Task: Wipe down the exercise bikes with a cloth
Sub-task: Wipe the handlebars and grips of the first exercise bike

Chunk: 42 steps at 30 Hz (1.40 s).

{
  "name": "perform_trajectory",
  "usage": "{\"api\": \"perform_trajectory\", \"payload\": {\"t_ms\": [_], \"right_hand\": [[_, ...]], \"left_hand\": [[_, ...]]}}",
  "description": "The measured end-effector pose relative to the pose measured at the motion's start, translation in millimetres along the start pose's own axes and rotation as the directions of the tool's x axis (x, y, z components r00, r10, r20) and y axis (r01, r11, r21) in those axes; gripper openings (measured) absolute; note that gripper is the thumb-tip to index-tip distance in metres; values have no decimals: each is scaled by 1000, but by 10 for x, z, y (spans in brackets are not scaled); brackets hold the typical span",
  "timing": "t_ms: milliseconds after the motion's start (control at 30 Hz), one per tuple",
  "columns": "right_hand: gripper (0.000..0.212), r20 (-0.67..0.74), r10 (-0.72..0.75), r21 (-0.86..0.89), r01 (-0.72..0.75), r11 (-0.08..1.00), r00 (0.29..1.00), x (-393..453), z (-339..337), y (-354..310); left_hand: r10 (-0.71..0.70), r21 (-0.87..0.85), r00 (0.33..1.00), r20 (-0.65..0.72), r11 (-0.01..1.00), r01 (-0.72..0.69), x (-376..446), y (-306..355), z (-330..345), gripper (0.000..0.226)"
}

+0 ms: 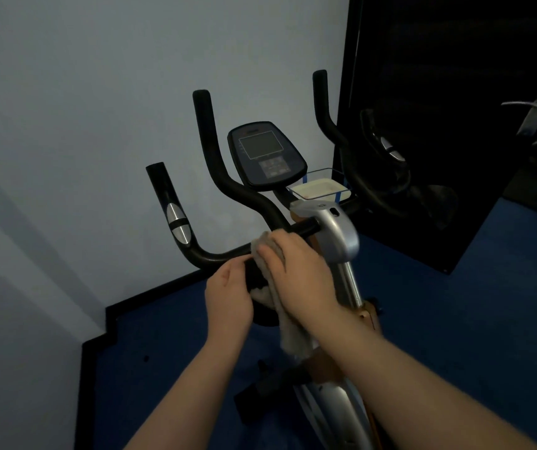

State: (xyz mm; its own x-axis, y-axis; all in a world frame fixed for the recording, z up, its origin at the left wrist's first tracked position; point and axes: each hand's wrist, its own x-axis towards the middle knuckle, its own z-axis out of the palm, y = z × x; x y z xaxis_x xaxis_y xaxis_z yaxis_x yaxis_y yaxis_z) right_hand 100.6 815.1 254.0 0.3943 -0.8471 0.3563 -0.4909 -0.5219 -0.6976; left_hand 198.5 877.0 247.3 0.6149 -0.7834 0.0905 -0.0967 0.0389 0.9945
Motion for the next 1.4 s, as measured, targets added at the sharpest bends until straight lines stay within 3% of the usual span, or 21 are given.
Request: {"api": "perform_trajectory", "payload": {"t_ms": [100,167,267,333,367,467,500,600,667,767,867,933,1067,1167,1300,1400], "right_hand": [[27,-86,-48,56,53,997,995,-411,81,92],[27,-21,-6,17,6,1000,1000,-319,47,97],[23,138,50,-189,-23,982,989,83,-32,29],[29,131,63,-249,-29,968,989,188,-56,20],[28,93,54,-213,-33,977,994,148,-57,23],[26,-2,87,125,-86,988,996,-187,0,65],[28,-20,76,149,-72,986,997,-277,-3,85],[27,-149,-129,-180,101,978,980,-164,-92,161],[26,-170,-155,-242,111,964,973,61,-190,95],[37,-164,-114,-170,86,982,980,230,-200,14],[43,-111,-126,99,137,986,986,15,-84,-3],[35,-67,-164,25,166,986,984,-247,52,65],[48,-19,-150,-51,149,987,988,-411,96,136],[29,11,-190,-211,188,959,982,-40,-15,87],[25,106,-44,-74,52,996,993,338,-111,2],[29,-41,-104,24,105,994,994,-45,6,86]], "left_hand": [[-20,-4,1000,-2,1000,20,6,-22,8,37],[-20,-10,1000,-8,1000,20,2,-19,13,38],[-23,-25,1000,-15,999,23,3,-6,19,42],[-29,-31,999,-17,999,28,2,-4,19,44],[-30,-29,999,-16,999,29,0,-7,18,43],[-18,-11,1000,-4,1000,18,0,-21,12,41],[-11,-4,1000,-3,1000,11,5,-25,11,40],[-2,12,1000,-22,1000,3,23,-46,15,38],[1,14,1000,-23,1000,-1,25,-48,17,39],[-1,15,1000,-18,1000,1,23,-42,10,40],[1,18,1000,4,1000,-1,35,-39,-7,38],[7,15,1000,8,1000,-7,37,-43,-8,37],[26,3,1000,4,1000,-26,32,-47,-6,37],[40,21,999,5,999,-40,32,-44,-10,39],[47,29,999,10,998,-48,18,-13,-10,40],[36,18,999,6,999,-36,20,-25,-5,39]]}}
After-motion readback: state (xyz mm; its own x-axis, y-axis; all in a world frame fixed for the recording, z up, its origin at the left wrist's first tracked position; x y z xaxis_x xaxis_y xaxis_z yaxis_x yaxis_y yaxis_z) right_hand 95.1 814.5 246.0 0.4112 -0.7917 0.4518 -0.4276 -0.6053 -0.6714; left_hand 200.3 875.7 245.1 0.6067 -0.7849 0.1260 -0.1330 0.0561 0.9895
